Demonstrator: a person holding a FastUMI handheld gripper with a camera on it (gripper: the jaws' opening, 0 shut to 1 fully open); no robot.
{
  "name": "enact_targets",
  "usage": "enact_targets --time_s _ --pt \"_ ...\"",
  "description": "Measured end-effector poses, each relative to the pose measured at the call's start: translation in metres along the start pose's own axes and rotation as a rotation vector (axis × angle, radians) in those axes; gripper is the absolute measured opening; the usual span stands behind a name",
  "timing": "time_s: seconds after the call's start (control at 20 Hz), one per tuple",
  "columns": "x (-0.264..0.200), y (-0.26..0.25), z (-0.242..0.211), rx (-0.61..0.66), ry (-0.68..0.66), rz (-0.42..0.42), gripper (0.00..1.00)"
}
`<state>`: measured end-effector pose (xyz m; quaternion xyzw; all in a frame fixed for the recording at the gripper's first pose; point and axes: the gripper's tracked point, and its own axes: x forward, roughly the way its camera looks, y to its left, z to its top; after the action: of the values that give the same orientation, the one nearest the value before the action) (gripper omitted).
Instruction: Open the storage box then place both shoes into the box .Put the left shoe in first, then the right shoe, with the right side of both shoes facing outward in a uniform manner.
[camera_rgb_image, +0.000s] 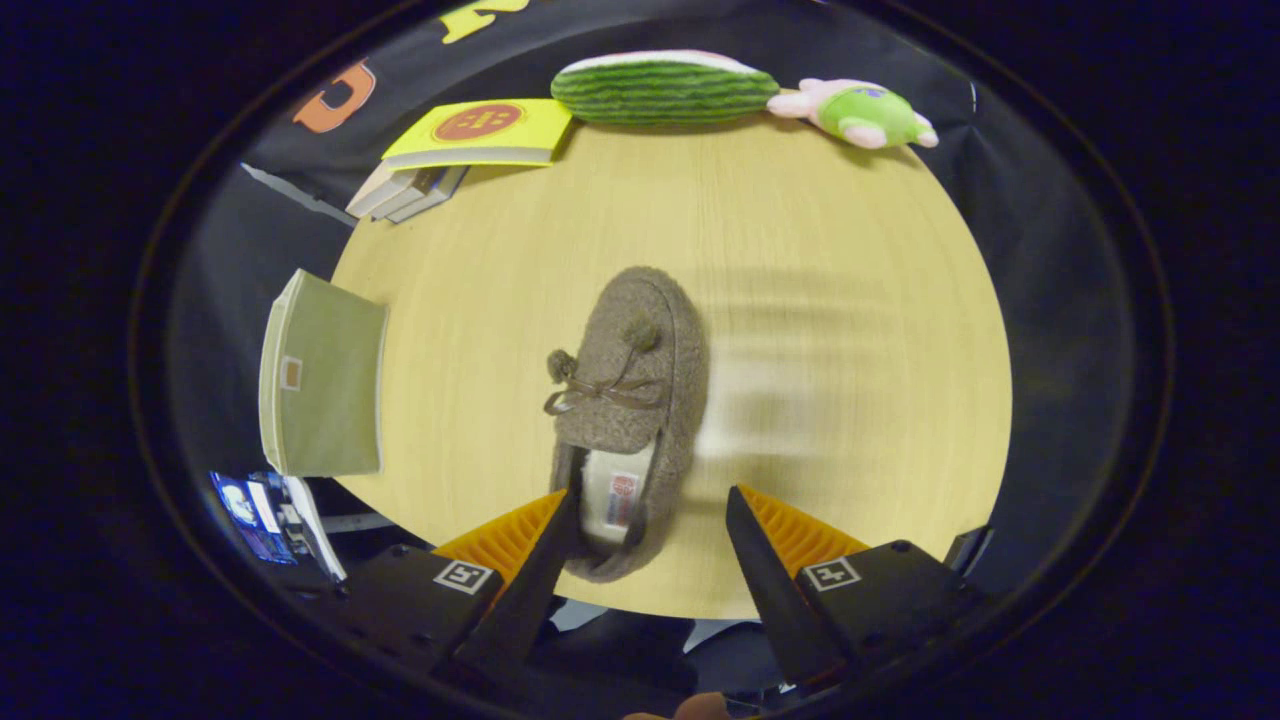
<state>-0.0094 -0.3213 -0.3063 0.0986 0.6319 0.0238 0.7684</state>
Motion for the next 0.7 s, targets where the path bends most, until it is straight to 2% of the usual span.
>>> enact_targets --time_s 0.2,0.4,0.5,0.6,0.65,0.7 --pt "0.026 0.007 -0.004 0.042 0.067 0.067 0.93" --pt "0.041 0.012 -0.011 0.117 0.133 0.109 0.78" --pt "0.045 0.008 -0.011 0.1 0.15 0.109 0.61" --pt "0.045 0.003 -0.011 0.102 0.151 0.105 0.49" --pt "0.045 0.001 -0.01 0.106 0.152 0.105 0.37" --pt "0.045 -0.001 -0.01 0.113 0.155 0.107 0.32"
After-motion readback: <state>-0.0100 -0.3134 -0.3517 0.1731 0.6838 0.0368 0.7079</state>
